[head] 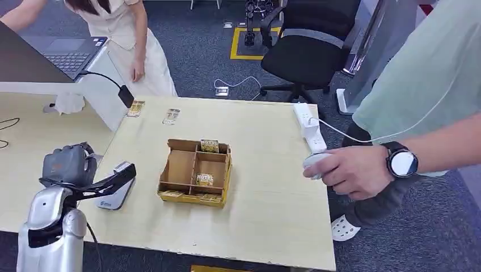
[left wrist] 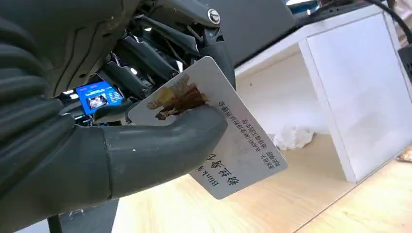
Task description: Pass the card to the sensor for recognition and then transmit it.
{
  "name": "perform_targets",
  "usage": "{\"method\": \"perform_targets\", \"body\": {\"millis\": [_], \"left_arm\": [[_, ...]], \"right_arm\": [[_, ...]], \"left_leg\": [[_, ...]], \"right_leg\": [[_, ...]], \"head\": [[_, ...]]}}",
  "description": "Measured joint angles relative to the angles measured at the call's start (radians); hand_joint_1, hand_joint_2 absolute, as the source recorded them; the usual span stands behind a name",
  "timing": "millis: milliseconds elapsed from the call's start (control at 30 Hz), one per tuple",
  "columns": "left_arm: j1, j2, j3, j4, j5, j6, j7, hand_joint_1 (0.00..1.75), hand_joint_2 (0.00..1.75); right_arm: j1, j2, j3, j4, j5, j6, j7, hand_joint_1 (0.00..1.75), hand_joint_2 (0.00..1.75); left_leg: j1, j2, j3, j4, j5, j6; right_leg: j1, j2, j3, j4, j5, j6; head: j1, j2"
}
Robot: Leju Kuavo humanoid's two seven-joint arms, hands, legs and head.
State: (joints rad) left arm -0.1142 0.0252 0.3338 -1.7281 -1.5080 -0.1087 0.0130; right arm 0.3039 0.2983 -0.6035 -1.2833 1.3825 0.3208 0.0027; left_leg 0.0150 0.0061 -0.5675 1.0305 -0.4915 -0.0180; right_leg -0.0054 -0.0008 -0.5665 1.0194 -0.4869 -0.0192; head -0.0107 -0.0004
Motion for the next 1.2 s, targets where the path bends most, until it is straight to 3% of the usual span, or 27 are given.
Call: {"method": "perform_targets", "body": {"millis": [167,300,467,733,900,1033,1200], "left_arm": [[0.052,-0.009,0.009,0.0,0.0,0.024,-0.011,1.75,1.75],[0.092,-0.023,0.01,0.005,0.0,0.032,-0.001,1.75,1.75],[0.136,-0.037,0.009,0.024,0.0,0.052,0.034,1.75,1.75],[0.179,-0.042,-0.007,0.071,0.0,0.109,0.093,1.75,1.75],[0.178,-0.053,-0.007,0.087,0.0,0.141,0.079,1.75,1.75],[0.152,-0.085,-0.006,0.103,0.0,0.23,0.016,1.75,1.75],[0.125,-0.098,-0.006,0.12,0.0,0.244,0.01,1.75,1.75]], "right_arm": [[0.0,0.0,0.0,0.001,-0.013,-0.002,0.001,0.0,0.0],[-0.024,0.0,-0.044,0.026,0.058,0.005,-0.063,0.0,0.0],[-0.032,0.0,-0.094,0.05,0.072,-0.003,-0.084,0.0,0.0],[-0.033,0.0,-0.105,0.06,0.051,-0.003,-0.08,0.0,0.0],[-0.033,0.0,-0.105,0.063,0.04,-0.003,-0.077,0.0,0.0],[-0.034,0.0,-0.104,0.066,0.038,0.0,-0.076,0.0,0.0],[-0.034,0.0,-0.103,0.069,0.041,0.0,-0.076,0.0,0.0]], "left_leg": [[0.0,0.0,0.0,0.0,0.0,0.0],[0.0,0.0,-0.001,0.0,0.0,0.0],[0.0,0.0,-0.001,0.0,0.0,0.0],[0.0,-0.001,-0.001,0.0,0.0,0.0],[0.0,-0.001,-0.001,0.0,0.0,0.0],[0.0,-0.002,-0.001,0.0,0.0,0.0],[0.0,-0.001,-0.001,0.0,0.0,0.0]], "right_leg": [[0.0,0.0,0.0,0.0,0.0,0.0],[0.0,0.0,0.0,0.0,0.0,0.0],[0.0,-0.001,0.0,0.0,0.0,0.0],[0.0,-0.001,0.0,0.0,0.0,0.0],[0.0,-0.001,0.0,0.0,0.0,0.0],[0.0,-0.003,0.0,0.0,0.0,0.0],[0.0,-0.002,0.001,0.0,0.0,0.0]], "head": [[0.0,0.0],[0.0,0.0],[0.0,0.0],[0.0,0.0],[0.0,0.0],[0.0,0.0],[0.0,0.0]]}}
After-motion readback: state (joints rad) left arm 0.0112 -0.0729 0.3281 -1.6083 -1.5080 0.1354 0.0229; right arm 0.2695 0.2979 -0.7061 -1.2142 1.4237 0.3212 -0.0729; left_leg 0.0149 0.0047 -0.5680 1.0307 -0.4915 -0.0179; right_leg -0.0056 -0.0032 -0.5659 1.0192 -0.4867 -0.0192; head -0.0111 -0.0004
